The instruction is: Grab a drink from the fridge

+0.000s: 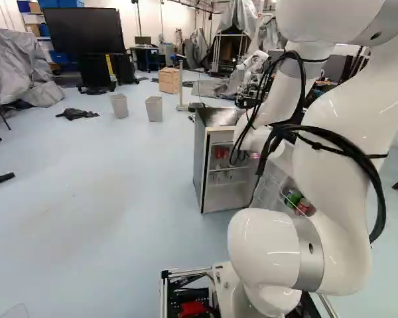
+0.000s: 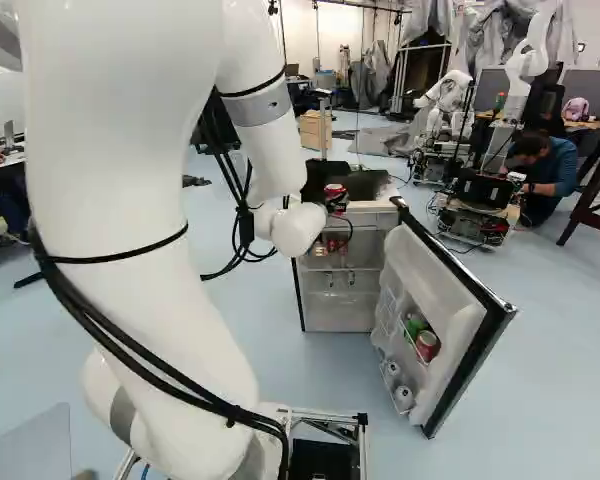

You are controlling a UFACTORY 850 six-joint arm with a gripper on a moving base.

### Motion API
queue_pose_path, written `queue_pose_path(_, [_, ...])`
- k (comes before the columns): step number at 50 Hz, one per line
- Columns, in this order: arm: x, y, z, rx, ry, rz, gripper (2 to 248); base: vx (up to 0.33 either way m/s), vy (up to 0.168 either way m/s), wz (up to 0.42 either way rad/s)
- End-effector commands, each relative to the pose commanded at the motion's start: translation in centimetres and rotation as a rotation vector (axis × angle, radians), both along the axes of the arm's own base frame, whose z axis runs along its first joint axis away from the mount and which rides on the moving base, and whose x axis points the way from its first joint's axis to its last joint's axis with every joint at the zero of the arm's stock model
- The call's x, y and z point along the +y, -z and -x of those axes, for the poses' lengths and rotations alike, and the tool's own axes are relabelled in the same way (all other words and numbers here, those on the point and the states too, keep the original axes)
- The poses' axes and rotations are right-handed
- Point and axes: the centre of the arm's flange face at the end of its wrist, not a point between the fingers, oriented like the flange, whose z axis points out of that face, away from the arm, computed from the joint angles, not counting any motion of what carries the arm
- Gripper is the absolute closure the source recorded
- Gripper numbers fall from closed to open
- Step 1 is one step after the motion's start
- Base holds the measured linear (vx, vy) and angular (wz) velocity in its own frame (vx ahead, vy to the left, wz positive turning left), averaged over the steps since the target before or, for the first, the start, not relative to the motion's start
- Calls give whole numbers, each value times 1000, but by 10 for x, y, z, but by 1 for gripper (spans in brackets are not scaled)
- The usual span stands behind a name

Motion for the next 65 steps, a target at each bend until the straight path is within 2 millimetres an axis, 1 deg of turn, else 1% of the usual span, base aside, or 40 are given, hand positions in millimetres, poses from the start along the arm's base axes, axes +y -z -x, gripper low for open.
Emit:
queue_pose_path(34, [-35,3,-40,-27,41,9,153,0,0,0])
queue_pose_path(65, [-43,9,-94,-56,18,18,153,0,0,0])
